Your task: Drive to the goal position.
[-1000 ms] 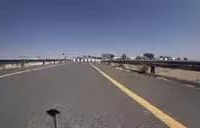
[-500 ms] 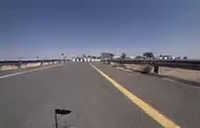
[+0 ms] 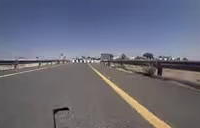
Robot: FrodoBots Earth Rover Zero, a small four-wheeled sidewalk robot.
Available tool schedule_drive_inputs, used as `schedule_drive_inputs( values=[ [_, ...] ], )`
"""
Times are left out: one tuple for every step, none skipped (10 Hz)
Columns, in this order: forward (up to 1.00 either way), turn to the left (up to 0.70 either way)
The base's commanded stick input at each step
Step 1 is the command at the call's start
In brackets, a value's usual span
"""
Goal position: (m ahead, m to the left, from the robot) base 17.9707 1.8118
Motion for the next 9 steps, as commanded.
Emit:
schedule_drive_inputs(
  values=[
    [0.70,0.00],
    [0.70,0.00],
    [0.70,0.00],
    [0.70,0.00],
    [0.70,0.00],
    [0.70,0.00],
    [0.70,0.00],
    [0.70,0.00],
    [0.70,0.00]
  ],
)
